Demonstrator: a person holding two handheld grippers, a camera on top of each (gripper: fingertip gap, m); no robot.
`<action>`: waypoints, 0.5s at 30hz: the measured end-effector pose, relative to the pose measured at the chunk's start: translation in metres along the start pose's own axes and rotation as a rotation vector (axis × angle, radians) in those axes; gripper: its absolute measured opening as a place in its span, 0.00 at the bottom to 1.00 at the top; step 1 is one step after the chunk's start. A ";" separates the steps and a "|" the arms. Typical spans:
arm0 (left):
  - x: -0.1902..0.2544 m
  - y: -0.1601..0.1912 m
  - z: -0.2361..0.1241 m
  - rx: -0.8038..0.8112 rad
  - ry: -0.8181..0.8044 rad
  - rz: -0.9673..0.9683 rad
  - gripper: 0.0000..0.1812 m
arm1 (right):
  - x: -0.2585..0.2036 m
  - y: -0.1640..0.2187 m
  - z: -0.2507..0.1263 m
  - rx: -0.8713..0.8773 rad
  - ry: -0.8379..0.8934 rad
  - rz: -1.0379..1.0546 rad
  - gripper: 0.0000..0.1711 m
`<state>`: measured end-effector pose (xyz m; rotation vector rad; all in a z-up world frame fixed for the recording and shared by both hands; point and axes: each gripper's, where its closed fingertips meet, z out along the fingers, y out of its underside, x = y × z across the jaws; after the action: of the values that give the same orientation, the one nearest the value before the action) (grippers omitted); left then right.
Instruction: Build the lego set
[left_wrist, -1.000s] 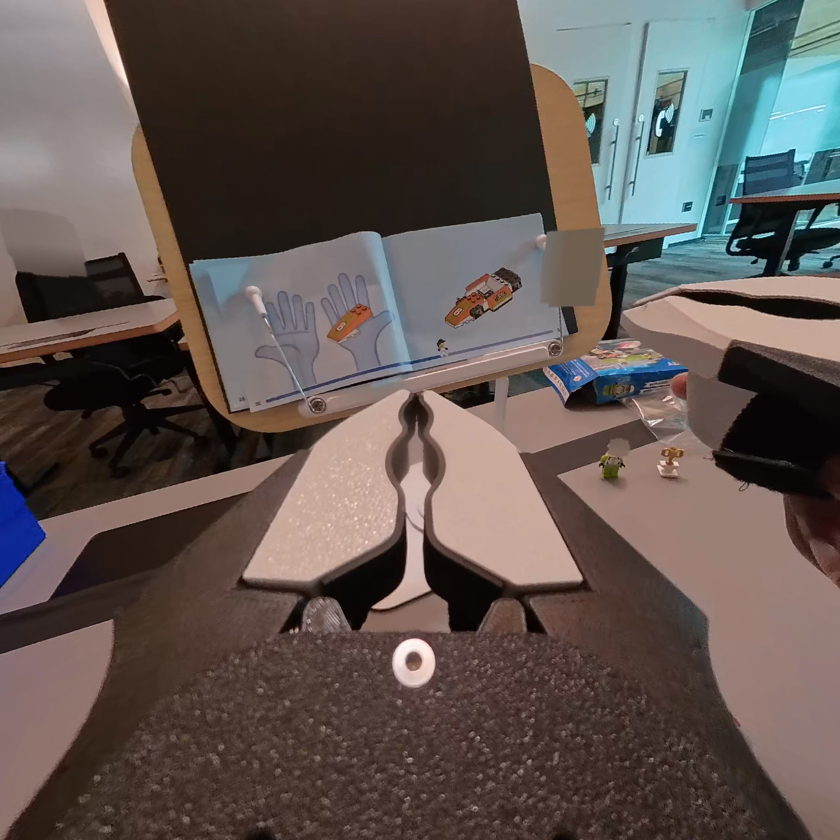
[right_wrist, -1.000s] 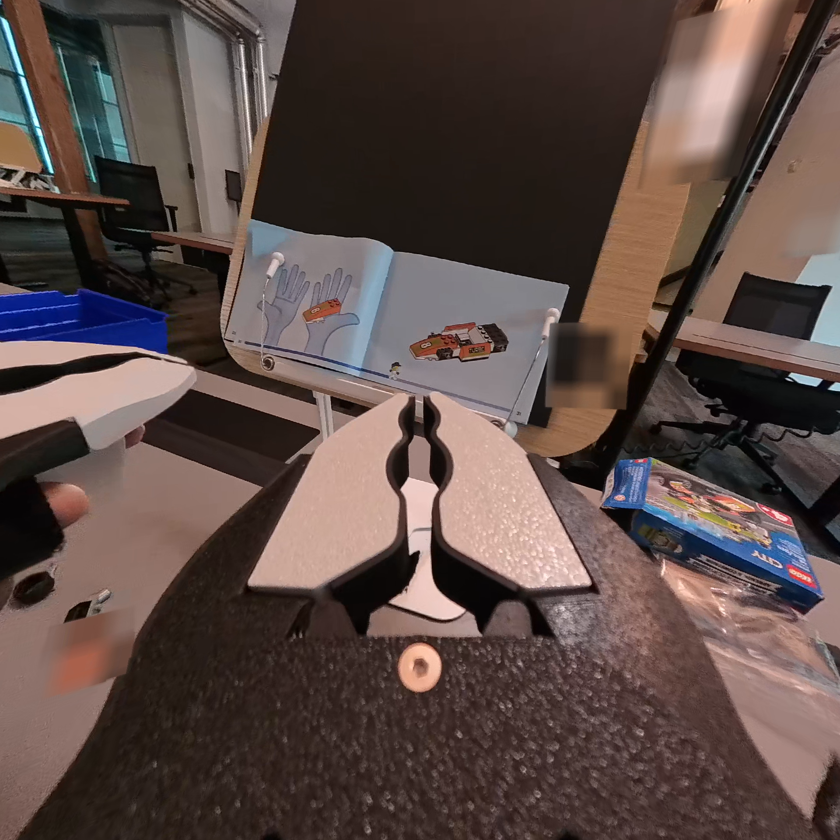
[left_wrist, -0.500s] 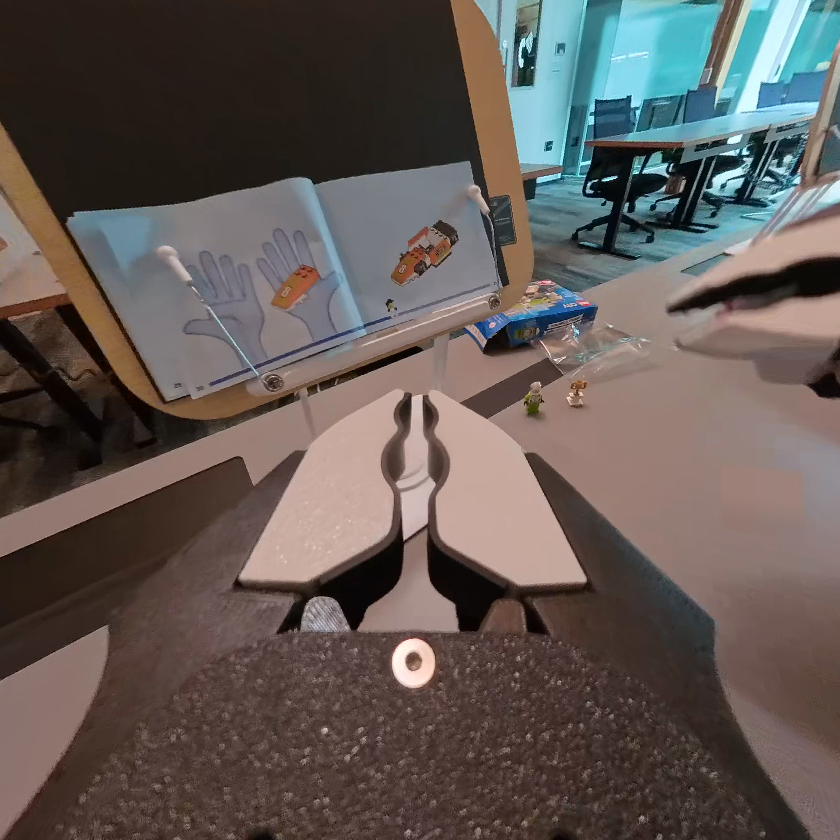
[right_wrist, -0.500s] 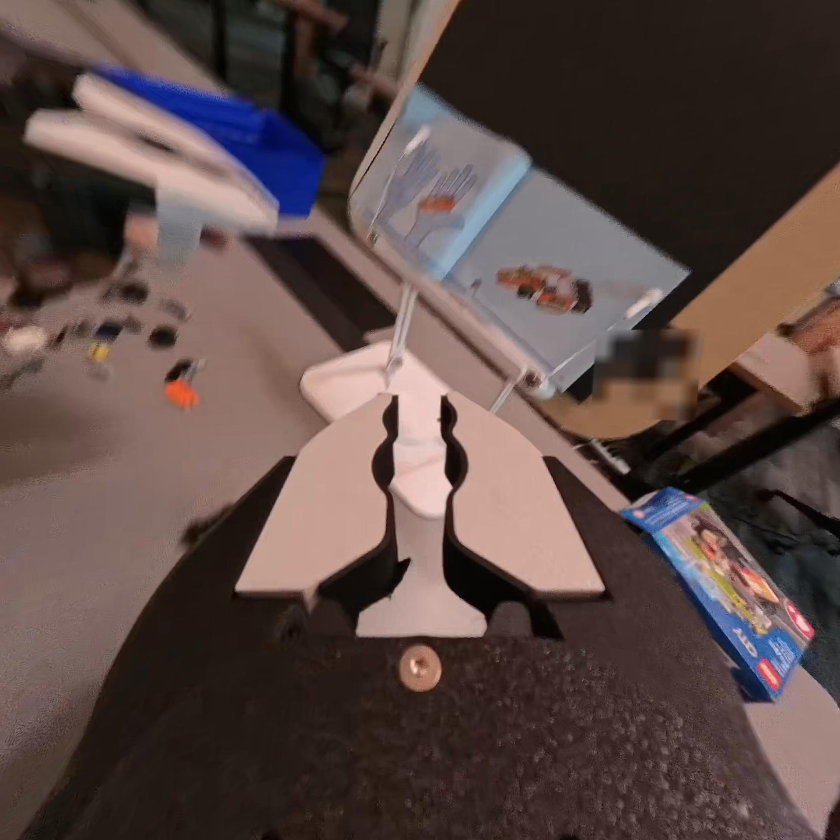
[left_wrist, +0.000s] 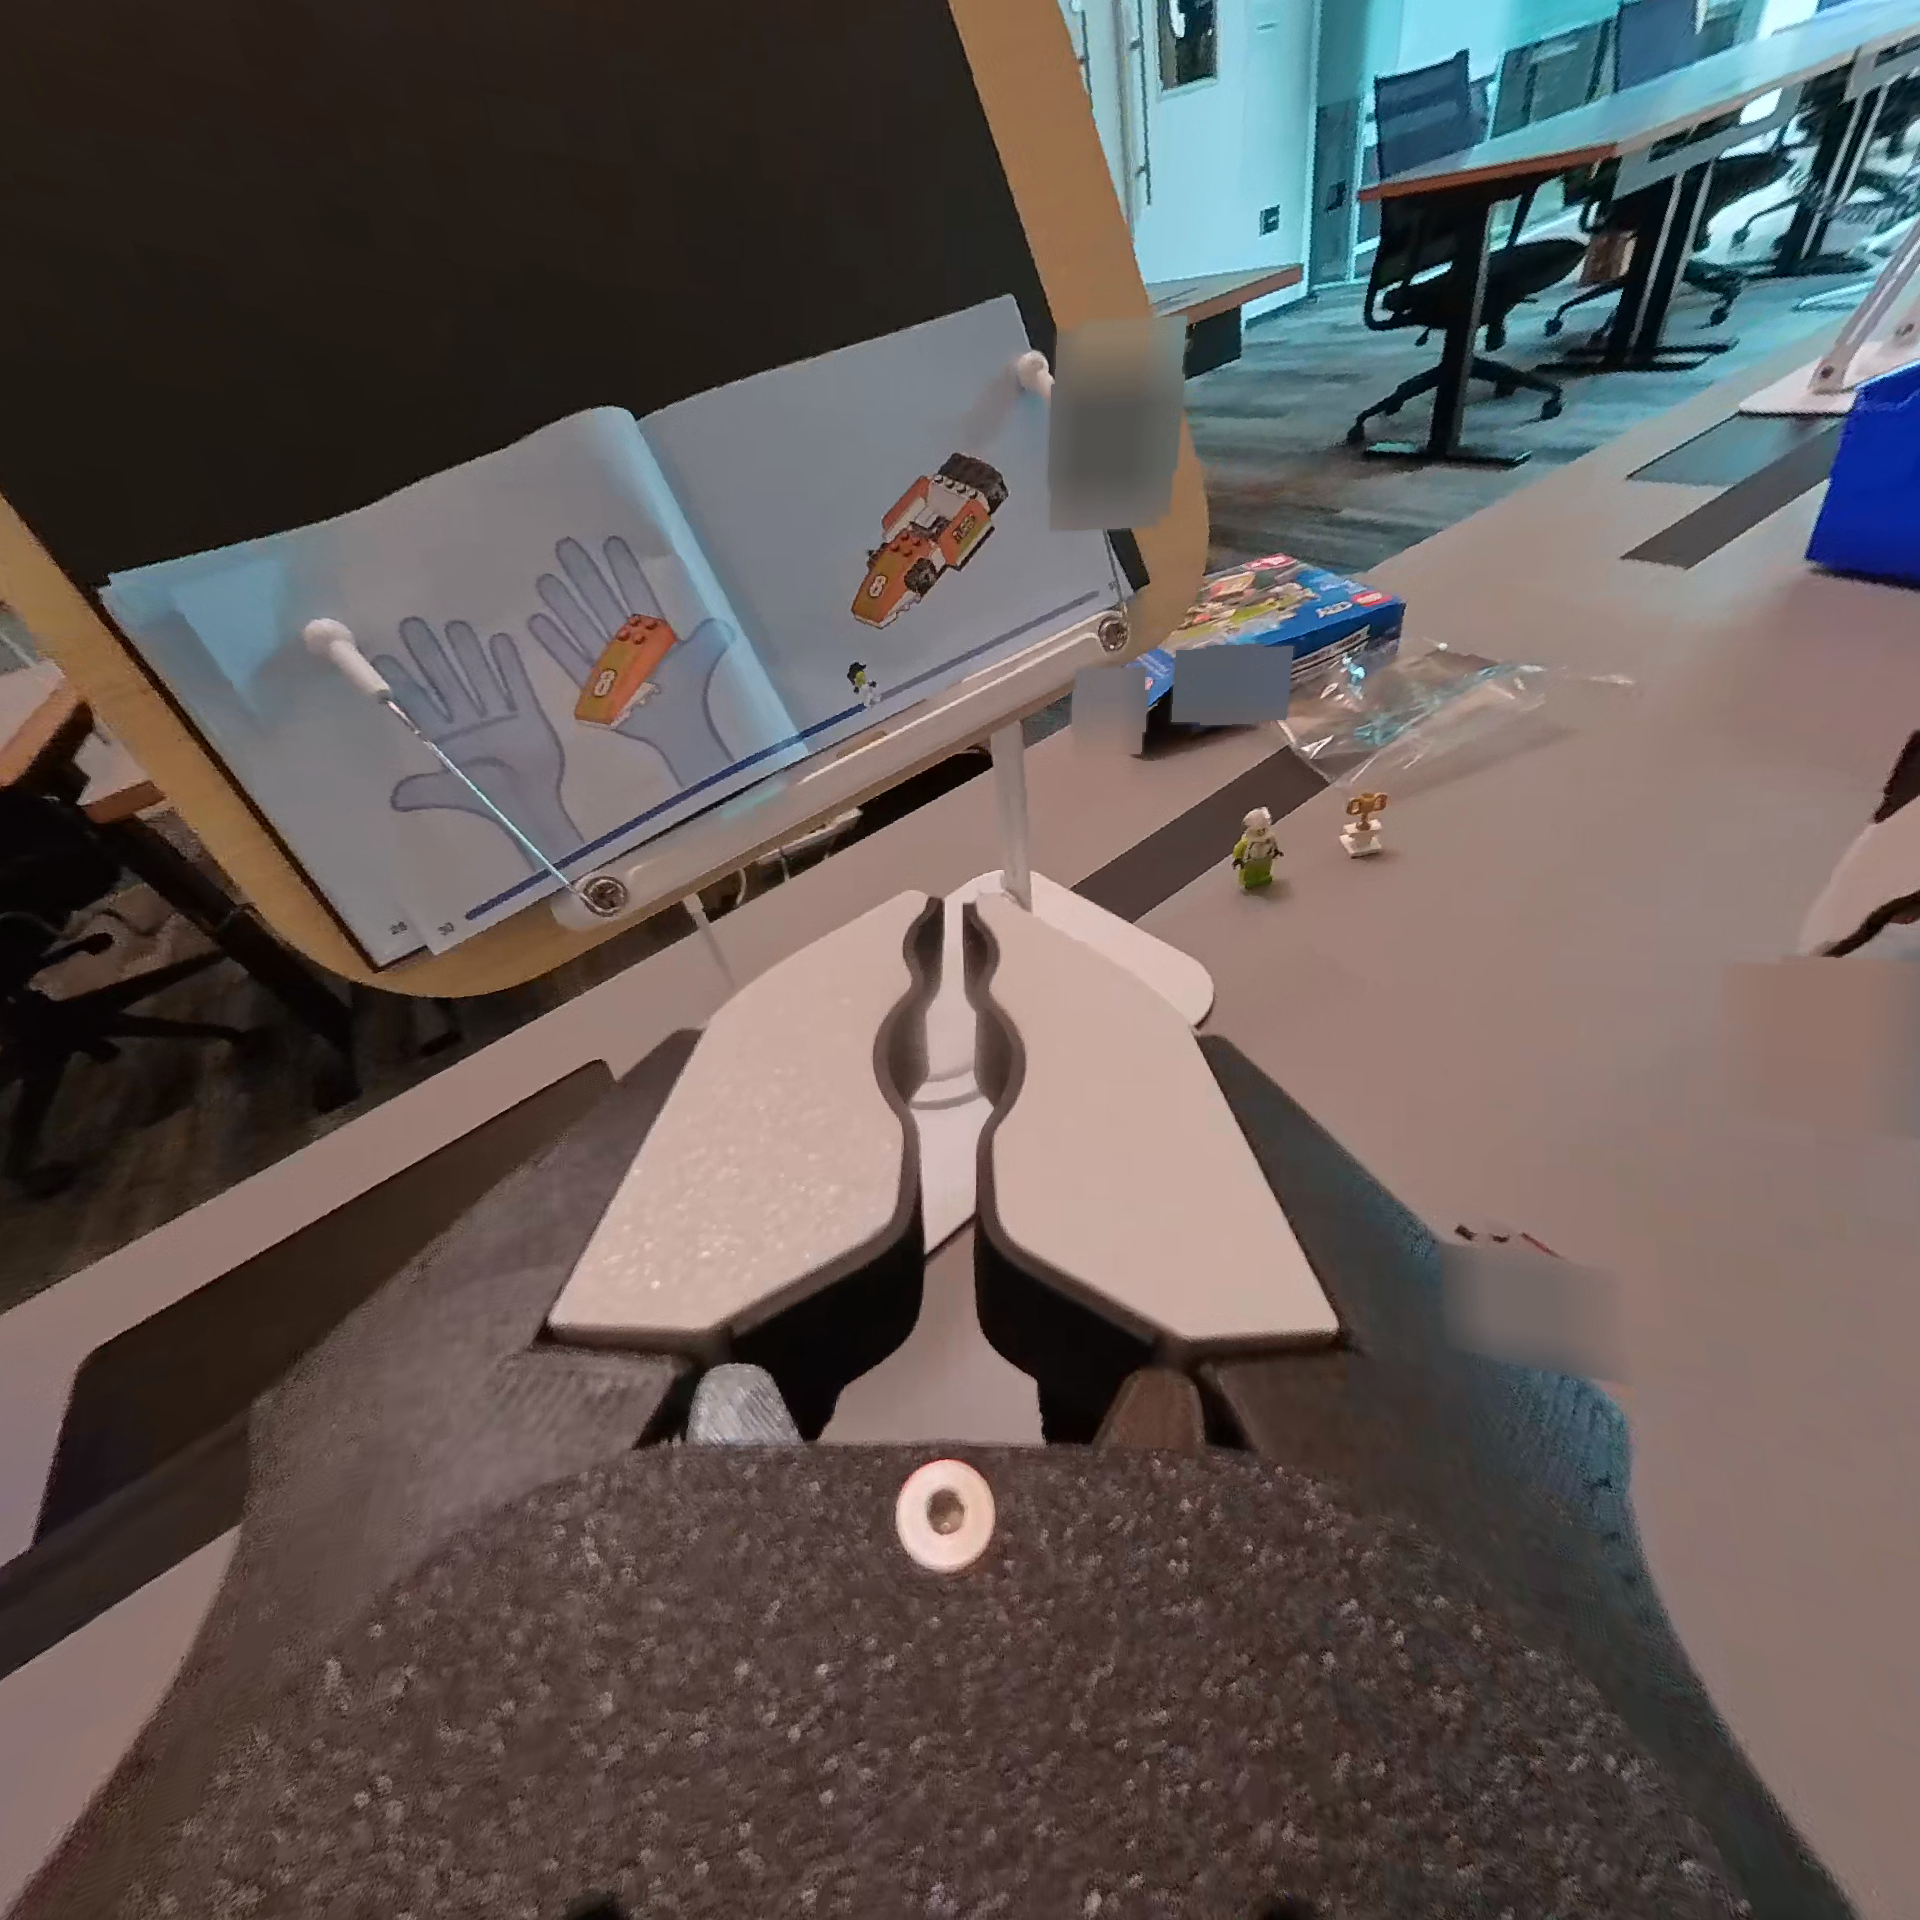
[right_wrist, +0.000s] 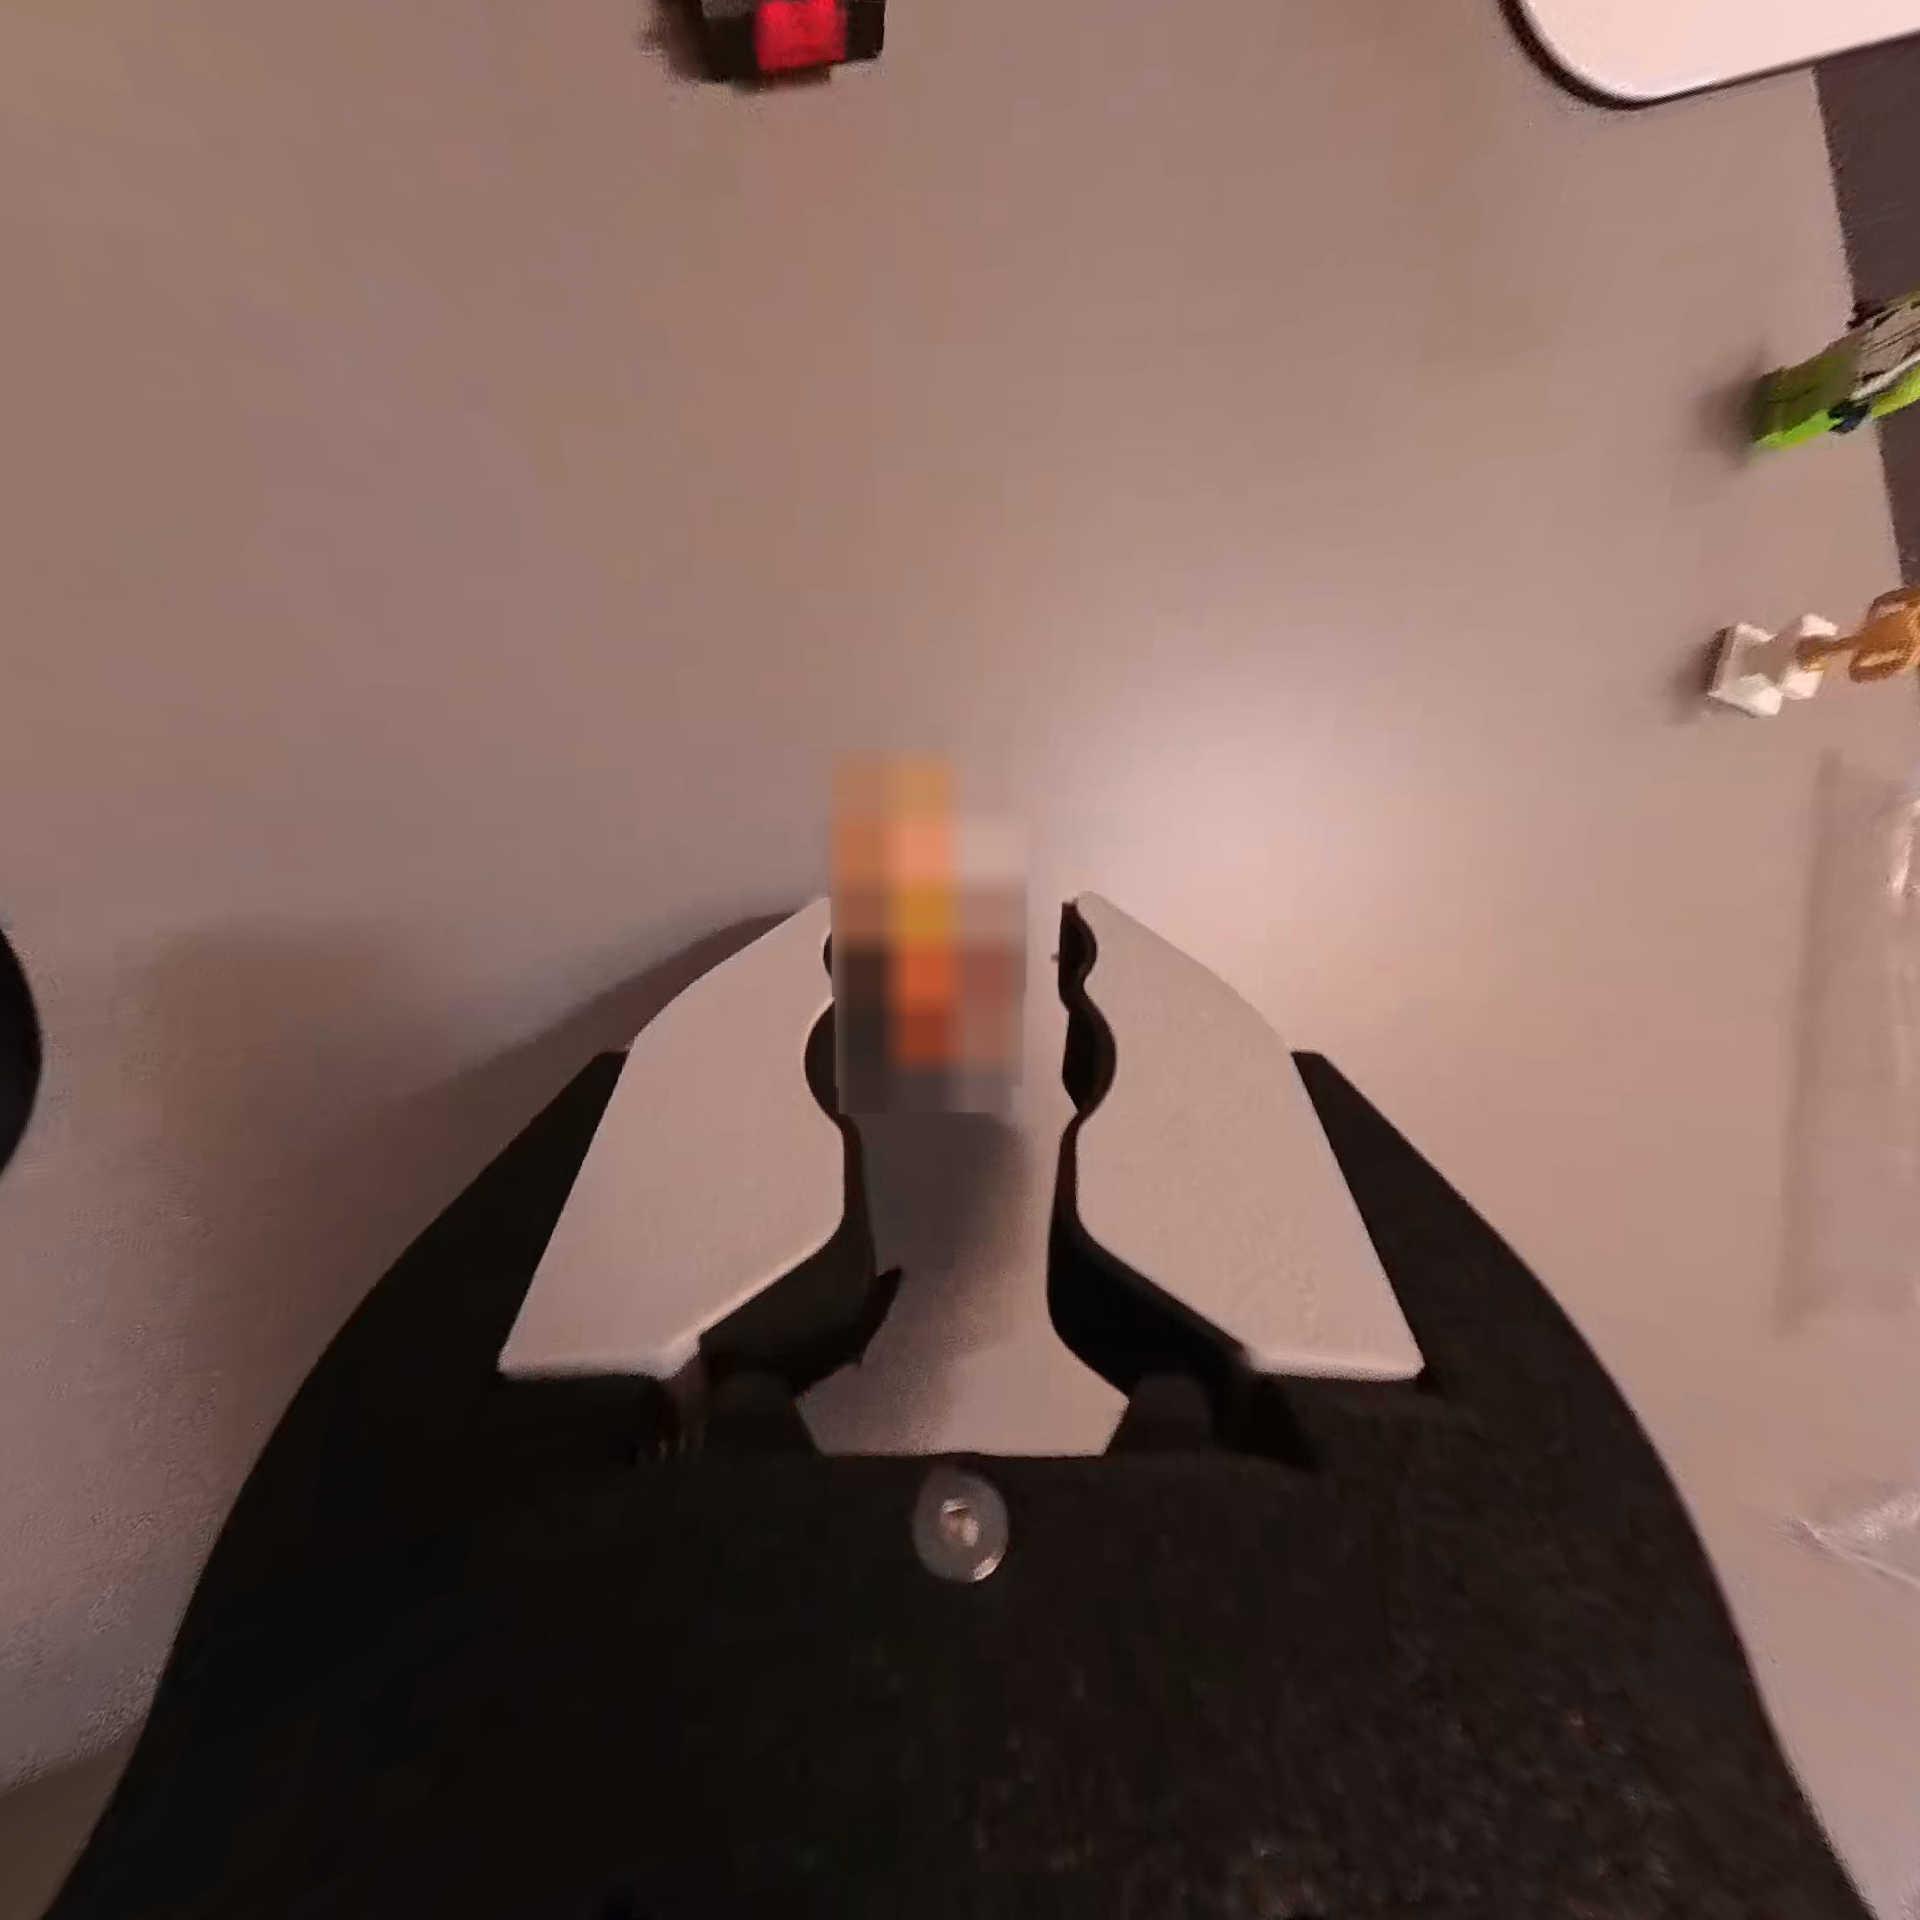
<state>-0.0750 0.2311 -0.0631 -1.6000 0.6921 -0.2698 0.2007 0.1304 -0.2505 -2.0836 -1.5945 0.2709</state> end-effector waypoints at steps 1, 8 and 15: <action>0.000 0.001 0.001 -0.002 -0.003 0.006 0.02 | -0.001 0.002 0.001 -0.002 -0.006 0.004 0.21; -0.001 0.011 0.006 -0.027 0.013 -0.001 0.01 | -0.004 -0.004 -0.001 0.000 -0.050 0.015 0.10; -0.007 0.020 0.009 -0.034 -0.005 -0.015 0.01 | 0.010 -0.092 -0.007 0.091 0.012 -0.037 0.10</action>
<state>-0.0807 0.2422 -0.0821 -1.6383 0.6843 -0.2656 0.1286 0.1552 -0.1976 -1.9816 -1.5824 0.3119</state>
